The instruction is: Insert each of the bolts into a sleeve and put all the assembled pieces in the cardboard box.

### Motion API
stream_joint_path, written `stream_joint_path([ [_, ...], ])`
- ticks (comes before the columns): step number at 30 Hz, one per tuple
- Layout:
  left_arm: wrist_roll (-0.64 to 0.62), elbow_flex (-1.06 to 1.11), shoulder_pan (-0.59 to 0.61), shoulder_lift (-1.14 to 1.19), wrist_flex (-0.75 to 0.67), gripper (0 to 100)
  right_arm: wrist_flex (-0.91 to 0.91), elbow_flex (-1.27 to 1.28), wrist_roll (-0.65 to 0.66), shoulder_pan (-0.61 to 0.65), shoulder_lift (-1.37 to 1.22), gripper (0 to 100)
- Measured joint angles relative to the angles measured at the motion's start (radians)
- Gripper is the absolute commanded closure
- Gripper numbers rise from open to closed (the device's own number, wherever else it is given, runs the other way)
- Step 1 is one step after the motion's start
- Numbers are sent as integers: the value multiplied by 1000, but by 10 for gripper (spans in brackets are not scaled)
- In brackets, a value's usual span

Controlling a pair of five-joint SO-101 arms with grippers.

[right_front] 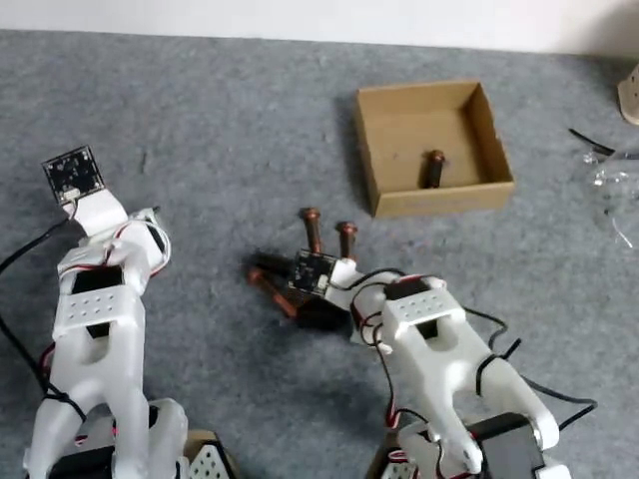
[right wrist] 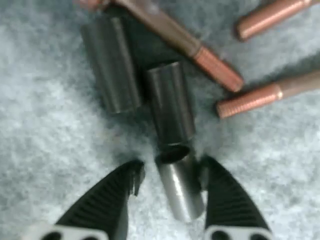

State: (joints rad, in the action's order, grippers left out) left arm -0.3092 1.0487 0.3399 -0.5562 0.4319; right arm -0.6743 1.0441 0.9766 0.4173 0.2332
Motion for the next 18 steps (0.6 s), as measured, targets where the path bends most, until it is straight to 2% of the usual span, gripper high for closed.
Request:
stream_joint_path([
  [2,0,0,0,0,0,825,0,0,0,0,0,923],
  [4,2,0,0,0,0,825,0,0,0,0,0,991],
  [8,2,0,0,0,0,825,0,-2,-5,-2,0,994],
  [13,2,0,0,0,0,825,2,12,-71,-2,51,995],
  [18,2,0,0,0,0,825,2,77,-166,2,253,995],
])
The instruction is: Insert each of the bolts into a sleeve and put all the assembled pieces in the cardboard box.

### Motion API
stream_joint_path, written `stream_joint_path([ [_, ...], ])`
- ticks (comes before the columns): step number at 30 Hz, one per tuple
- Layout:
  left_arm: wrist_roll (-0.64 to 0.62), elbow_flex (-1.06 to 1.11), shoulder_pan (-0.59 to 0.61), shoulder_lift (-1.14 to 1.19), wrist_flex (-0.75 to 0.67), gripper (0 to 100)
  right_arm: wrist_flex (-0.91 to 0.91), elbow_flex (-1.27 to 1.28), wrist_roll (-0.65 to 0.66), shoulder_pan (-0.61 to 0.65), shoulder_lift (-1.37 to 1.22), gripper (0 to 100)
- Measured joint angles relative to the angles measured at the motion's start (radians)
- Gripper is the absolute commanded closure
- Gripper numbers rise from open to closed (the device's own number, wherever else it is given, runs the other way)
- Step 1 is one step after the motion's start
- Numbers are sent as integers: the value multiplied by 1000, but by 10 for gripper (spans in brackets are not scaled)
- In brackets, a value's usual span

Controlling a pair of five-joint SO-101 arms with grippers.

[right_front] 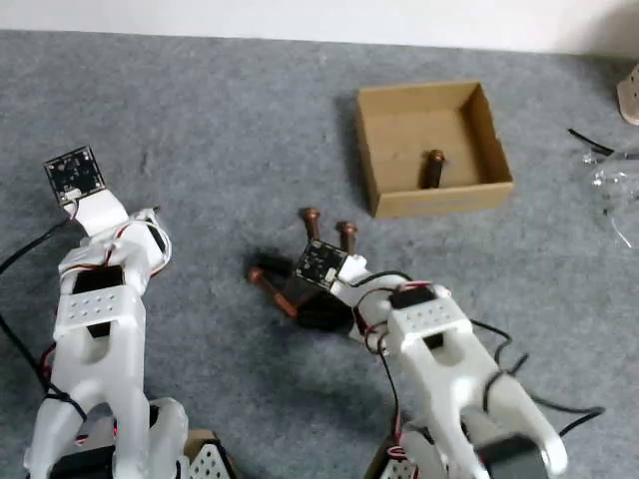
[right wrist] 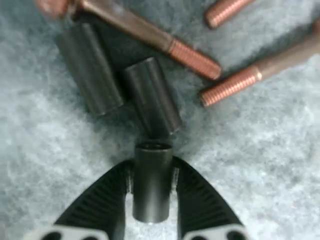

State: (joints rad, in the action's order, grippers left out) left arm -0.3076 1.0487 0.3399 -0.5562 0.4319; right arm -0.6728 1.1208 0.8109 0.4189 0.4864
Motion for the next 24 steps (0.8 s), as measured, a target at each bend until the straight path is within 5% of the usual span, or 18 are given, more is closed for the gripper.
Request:
stream_joint_path([
  [12,0,0,-26,0,0,825,-66,192,-209,2,580,995],
  [24,0,0,-238,0,0,825,-66,457,-253,-115,942,995],
])
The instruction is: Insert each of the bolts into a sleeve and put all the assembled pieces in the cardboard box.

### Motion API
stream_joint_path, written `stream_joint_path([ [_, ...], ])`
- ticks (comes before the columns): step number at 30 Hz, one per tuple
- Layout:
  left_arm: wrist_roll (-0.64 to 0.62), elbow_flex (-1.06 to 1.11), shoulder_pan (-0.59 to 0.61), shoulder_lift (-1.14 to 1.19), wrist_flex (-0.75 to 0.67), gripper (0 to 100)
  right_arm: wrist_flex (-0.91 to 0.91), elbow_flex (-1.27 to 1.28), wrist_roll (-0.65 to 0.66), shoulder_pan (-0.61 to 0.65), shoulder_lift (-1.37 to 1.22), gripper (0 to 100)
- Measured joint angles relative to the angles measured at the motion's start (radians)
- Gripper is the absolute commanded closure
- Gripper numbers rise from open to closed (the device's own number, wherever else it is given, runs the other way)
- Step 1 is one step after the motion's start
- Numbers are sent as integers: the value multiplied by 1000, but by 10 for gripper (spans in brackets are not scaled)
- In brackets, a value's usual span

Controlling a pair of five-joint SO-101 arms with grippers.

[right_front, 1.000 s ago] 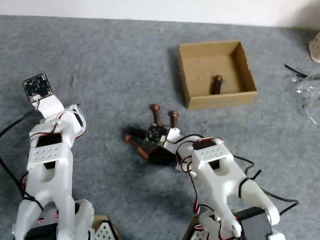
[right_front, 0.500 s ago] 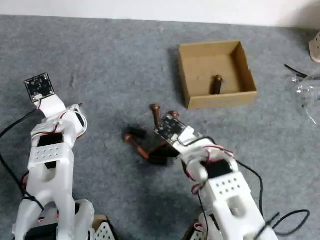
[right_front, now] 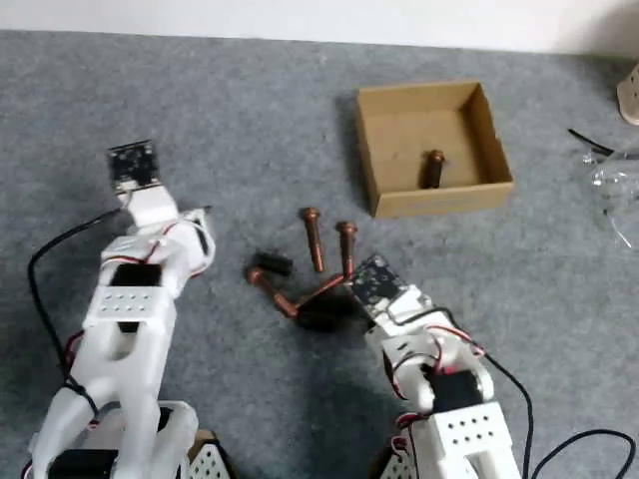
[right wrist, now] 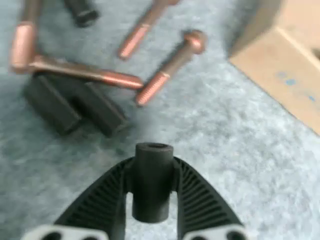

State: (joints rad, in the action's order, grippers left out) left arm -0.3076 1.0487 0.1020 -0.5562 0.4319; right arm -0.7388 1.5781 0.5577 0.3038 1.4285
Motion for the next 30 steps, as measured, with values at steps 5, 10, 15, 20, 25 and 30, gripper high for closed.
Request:
stream_joint_path([
  [5,0,5,-121,0,0,825,0,91,-29,-35,184,995],
  [10,0,87,-229,0,6,825,0,98,-32,-35,331,995],
  [15,-127,-18,-233,-15,287,819,0,98,-32,-35,377,995],
  [20,-224,-192,-310,-2,678,704,0,98,-32,-35,377,995],
  [25,-236,-207,-350,123,712,629,0,98,-32,-35,377,995],
  [30,-321,-210,-390,236,635,679,0,98,-32,-35,377,995],
])
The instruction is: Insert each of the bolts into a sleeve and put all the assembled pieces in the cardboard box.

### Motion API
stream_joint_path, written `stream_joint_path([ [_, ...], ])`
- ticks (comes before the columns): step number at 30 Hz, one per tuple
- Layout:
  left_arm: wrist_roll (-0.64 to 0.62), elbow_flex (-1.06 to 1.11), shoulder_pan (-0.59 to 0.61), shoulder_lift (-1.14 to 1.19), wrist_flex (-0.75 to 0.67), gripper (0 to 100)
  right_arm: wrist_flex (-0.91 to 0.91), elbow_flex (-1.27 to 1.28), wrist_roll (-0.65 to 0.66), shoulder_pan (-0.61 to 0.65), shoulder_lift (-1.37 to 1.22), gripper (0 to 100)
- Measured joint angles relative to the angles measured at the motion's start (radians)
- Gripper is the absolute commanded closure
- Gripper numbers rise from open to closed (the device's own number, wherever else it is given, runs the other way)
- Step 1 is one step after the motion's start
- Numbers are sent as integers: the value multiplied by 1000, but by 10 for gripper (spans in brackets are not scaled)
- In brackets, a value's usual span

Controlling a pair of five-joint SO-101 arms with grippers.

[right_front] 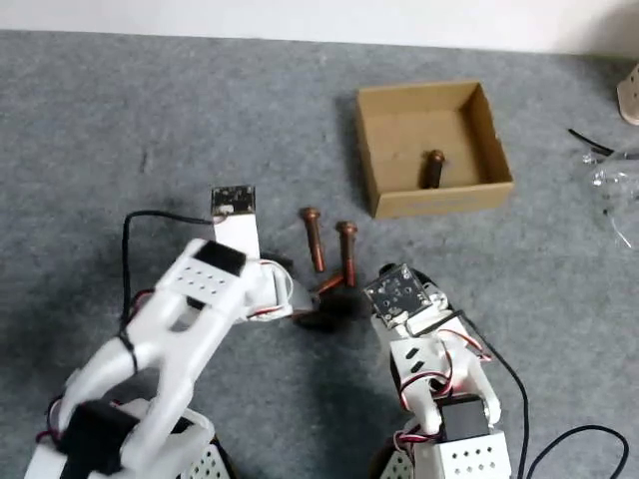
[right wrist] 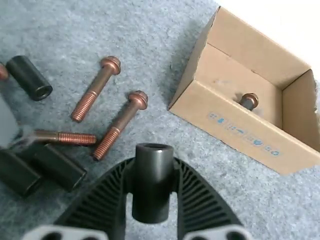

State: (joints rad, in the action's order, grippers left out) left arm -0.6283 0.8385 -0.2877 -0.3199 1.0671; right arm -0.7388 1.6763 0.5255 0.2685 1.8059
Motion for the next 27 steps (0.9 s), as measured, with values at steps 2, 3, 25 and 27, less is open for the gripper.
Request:
stream_joint_path([
  [2,-20,-5,5,43,-40,704,0,0,0,0,0,995],
  [3,-32,-12,5,64,-60,713,0,0,0,0,0,995],
  [25,-172,-23,78,169,-213,784,0,0,0,0,0,995],
  [27,-172,-23,77,169,-213,864,0,0,0,0,0,995],
])
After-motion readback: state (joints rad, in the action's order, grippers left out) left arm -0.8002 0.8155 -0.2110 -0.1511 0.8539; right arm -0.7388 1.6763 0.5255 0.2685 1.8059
